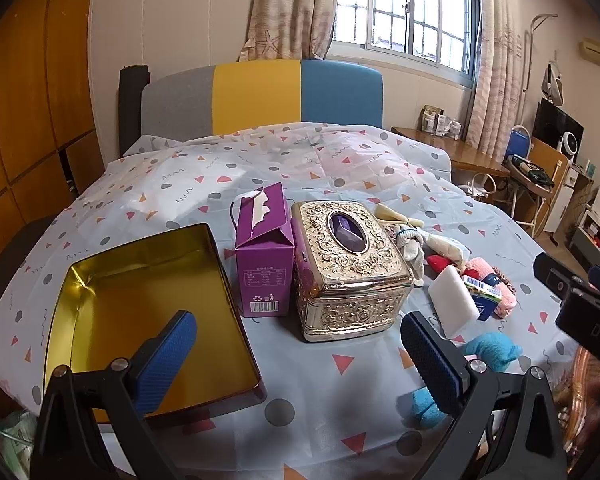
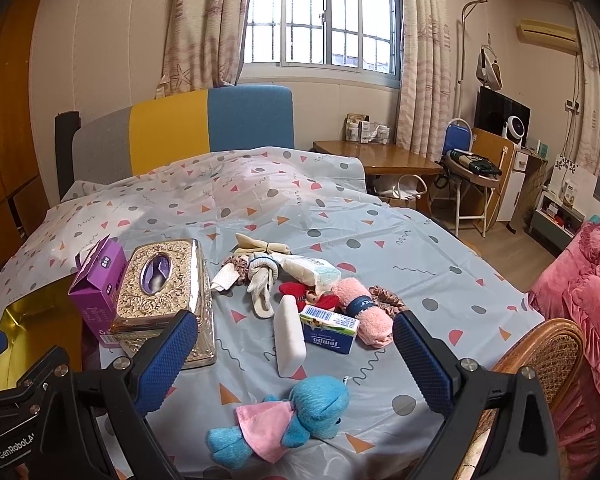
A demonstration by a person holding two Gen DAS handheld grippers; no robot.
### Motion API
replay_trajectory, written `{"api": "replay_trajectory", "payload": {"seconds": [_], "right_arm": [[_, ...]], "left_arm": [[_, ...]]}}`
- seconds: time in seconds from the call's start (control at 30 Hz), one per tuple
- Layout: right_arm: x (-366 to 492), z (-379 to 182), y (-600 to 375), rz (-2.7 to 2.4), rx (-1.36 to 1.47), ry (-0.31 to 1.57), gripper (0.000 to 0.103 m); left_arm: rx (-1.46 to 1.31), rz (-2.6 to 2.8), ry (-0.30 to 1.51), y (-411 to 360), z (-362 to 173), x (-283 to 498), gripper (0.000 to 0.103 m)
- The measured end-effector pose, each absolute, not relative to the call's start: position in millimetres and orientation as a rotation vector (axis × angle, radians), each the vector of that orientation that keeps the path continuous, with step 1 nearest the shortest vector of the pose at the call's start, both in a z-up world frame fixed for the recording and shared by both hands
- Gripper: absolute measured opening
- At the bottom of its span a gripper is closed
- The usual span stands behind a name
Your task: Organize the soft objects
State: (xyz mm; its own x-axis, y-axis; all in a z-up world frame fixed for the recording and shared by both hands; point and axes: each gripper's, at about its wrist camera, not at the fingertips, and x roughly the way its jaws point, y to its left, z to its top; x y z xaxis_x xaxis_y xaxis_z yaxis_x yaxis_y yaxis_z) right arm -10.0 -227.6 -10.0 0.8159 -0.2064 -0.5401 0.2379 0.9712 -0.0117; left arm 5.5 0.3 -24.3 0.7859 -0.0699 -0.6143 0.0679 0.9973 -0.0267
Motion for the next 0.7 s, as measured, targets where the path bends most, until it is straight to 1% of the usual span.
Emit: {"api": "replay_trajectory", "payload": {"seconds": [0.7], "right_arm": [[-13.7,-5.8,-251.7,-0.281,0.088,0.556,0.1]], "left_arm": [[0.014,-0.102,0.681,-5.8,-29.3,6.3,0.103]]}}
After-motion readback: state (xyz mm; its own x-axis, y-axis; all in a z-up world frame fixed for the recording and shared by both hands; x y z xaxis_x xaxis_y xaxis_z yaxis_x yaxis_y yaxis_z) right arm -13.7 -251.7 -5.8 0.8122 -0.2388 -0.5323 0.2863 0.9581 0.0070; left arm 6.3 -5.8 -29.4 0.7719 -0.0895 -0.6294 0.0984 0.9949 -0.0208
